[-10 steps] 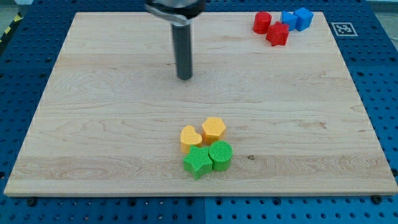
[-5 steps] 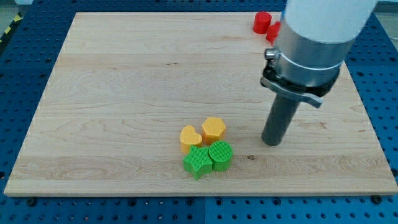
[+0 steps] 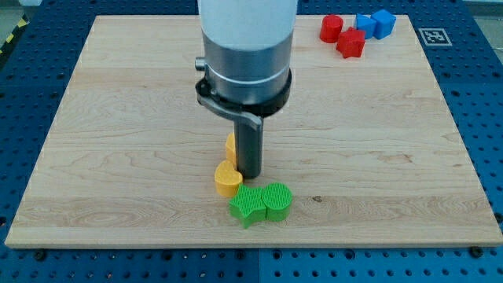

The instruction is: Move the yellow hexagon to the top left side of the board

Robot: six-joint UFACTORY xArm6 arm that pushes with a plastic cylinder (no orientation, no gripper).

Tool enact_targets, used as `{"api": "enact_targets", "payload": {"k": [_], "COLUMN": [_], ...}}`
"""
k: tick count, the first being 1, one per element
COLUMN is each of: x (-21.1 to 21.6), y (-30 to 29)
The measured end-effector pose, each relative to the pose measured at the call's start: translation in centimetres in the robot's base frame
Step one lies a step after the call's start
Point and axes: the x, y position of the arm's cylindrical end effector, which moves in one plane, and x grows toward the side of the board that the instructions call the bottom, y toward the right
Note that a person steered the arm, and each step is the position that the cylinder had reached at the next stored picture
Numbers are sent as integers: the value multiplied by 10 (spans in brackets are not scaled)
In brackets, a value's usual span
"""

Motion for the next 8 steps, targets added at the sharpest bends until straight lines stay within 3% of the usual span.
{"api": "enact_targets", "payload": {"k": [2,4,7,8], "x": [-66,-72,-136,-124], "y": [-6,-77,-94,-102]}}
